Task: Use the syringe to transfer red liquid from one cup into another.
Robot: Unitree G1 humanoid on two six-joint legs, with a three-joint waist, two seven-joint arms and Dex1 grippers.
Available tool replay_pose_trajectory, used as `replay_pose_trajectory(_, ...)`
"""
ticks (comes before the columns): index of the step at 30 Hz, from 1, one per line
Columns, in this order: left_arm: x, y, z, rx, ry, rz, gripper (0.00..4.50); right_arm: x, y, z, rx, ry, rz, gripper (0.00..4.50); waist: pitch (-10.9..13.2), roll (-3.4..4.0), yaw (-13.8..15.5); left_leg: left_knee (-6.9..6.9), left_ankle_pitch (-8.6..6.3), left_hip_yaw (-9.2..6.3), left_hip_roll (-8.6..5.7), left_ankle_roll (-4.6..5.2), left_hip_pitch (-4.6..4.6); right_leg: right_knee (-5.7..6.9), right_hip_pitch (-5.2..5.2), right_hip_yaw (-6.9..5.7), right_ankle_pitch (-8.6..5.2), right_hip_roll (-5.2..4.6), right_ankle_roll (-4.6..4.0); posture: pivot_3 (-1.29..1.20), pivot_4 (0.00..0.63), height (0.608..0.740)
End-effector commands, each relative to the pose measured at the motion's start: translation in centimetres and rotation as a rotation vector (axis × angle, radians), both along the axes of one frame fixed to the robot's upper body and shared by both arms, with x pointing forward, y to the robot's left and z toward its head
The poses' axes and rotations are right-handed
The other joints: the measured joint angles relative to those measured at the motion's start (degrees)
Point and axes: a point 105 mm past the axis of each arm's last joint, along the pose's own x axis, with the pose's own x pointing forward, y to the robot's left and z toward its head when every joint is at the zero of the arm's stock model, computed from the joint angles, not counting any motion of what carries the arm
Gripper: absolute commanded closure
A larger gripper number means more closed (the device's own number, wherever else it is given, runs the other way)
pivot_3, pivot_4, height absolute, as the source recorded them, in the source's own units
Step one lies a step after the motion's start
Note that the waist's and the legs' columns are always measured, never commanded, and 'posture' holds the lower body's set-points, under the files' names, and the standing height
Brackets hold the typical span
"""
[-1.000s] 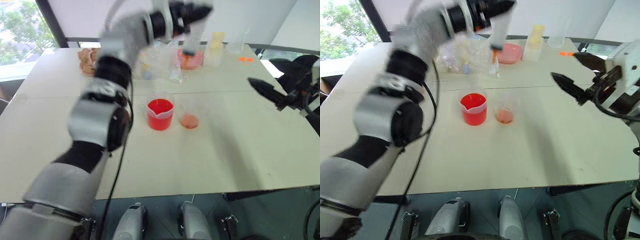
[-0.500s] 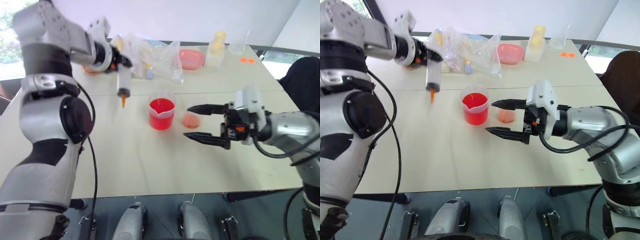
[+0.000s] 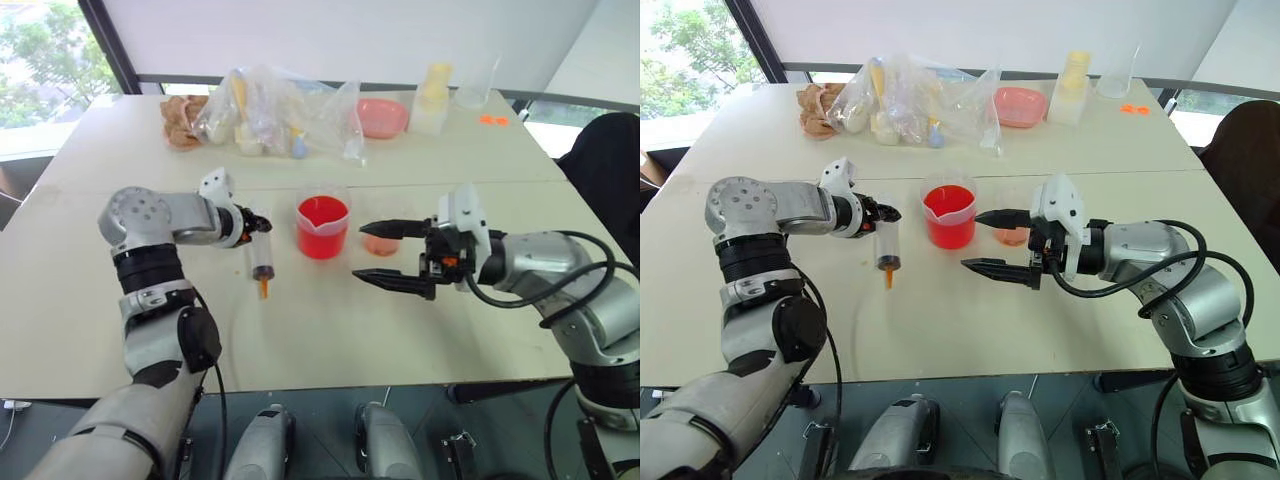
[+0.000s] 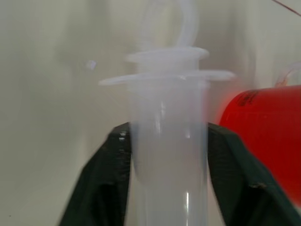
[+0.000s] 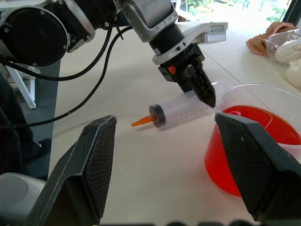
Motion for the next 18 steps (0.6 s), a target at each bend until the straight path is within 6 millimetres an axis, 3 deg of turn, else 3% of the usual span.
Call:
replay_pose_trajectory(1,-0.3,0.4,0.7,0.026,-0.034,0.013,0.58,-0.3,-0.2,0.8,0.011,-0.044,-0.013,0.96,0.00,0.00,-0.04,0.00,0.00,0.00,0.00,0.00,0.00,0.00,0.00,0.00,0.00,0.01,0.00,0.00,0.150,0.740)
replay_pose_trajectory(3,-0.5,0.5,0.7,0.033,-0.031,0.019,0.08,-0.3,-0.3,0.6,0.010,-0.042,-0.022,0.96,0.00,0.00,-0.06,0.00,0.00,0.00,-0.01,0.00,0.00,0.01,0.00,0.00,0.00,0.01,-0.01,0.00,0.150,0.740)
replay_pose_trajectory(6,-0.6,0.9,1.2,0.047,-0.055,0.035,0.08,-0.3,-0.6,0.4,0.010,-0.037,-0.043,0.96,0.00,0.00,-0.01,0.00,0.00,0.00,-0.02,0.00,0.00,0.01,0.00,0.00,0.01,0.02,-0.02,0.00,0.150,0.740)
replay_pose_trajectory(11,-0.9,1.9,6.1,-0.023,-0.308,0.052,0.08,0.3,-2.2,0.3,0.022,-0.042,-0.142,0.96,-0.01,0.00,0.00,0.00,0.01,0.02,-0.08,-0.01,0.01,-0.01,0.02,0.00,0.01,0.02,-0.02,0.00,0.150,0.740)
replay_pose_trajectory(15,-2.4,4.8,9.0,0.147,-0.565,0.040,0.08,0.8,-5.5,1.0,0.065,-0.076,-0.315,0.96,-0.02,0.02,-0.40,-0.05,0.02,0.06,-0.09,-0.04,0.04,-0.01,0.02,0.03,0.00,0.06,-0.05,0.00,0.150,0.740)
replay_pose_trajectory(18,-3.2,7.0,8.3,0.272,-0.642,0.031,0.08,0.7,-7.7,0.9,0.061,-0.073,-0.423,0.96,-0.07,0.12,-0.25,-0.24,0.03,0.18,-0.02,-0.05,0.14,-0.06,0.00,0.16,-0.03,0.09,-0.12,0.00,0.150,0.740)
